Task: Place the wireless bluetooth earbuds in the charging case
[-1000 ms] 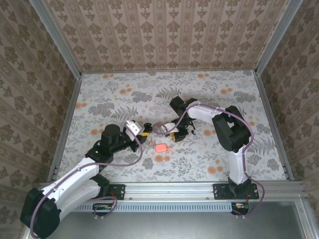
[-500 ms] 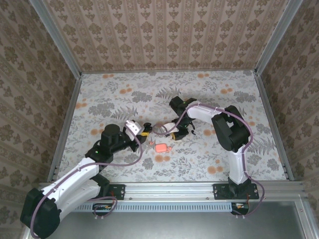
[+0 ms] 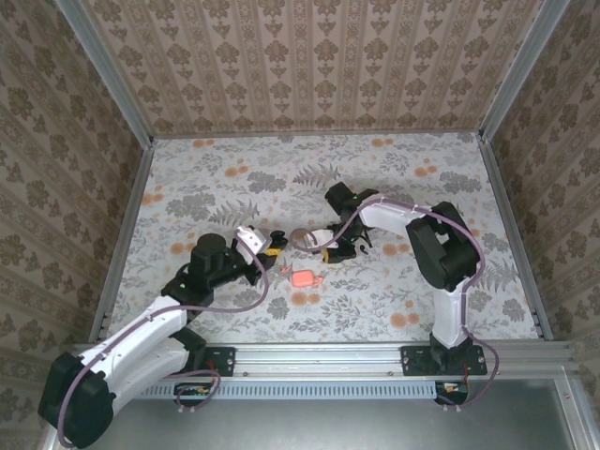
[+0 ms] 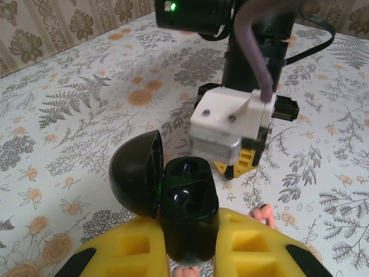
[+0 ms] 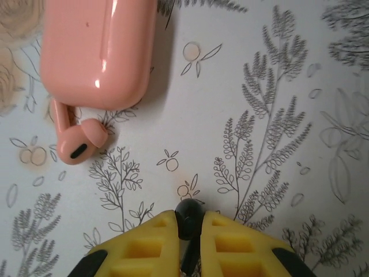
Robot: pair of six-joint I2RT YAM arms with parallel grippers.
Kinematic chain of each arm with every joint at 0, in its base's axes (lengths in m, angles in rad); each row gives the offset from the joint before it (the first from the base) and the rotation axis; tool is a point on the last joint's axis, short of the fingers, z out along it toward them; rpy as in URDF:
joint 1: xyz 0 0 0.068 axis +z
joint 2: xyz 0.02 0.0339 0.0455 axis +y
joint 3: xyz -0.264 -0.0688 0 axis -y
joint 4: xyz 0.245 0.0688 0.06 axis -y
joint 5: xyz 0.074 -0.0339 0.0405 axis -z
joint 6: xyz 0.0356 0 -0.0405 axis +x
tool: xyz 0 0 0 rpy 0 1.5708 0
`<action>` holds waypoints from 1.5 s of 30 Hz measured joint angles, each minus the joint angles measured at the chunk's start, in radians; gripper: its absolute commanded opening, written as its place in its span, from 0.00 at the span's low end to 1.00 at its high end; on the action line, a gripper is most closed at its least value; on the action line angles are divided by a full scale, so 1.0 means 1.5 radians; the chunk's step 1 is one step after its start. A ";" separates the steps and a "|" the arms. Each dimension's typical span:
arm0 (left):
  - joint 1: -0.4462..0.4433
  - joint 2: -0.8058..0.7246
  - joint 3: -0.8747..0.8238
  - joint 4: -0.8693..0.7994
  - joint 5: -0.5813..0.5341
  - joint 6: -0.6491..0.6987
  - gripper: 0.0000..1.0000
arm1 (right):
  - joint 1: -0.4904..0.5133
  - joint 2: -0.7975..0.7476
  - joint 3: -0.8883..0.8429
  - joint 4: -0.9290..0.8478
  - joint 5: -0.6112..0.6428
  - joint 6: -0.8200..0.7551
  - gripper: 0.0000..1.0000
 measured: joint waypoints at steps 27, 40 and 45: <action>-0.036 0.317 -0.017 0.424 -0.014 -0.057 0.07 | -0.113 -0.327 -0.356 0.629 -0.315 0.561 0.12; -0.053 0.387 0.030 0.522 0.028 -0.077 0.07 | -0.114 -0.342 -0.418 0.951 -0.327 0.802 0.12; -0.053 0.390 0.033 0.544 0.048 -0.086 0.07 | -0.107 -0.318 -0.421 1.059 -0.323 0.873 0.12</action>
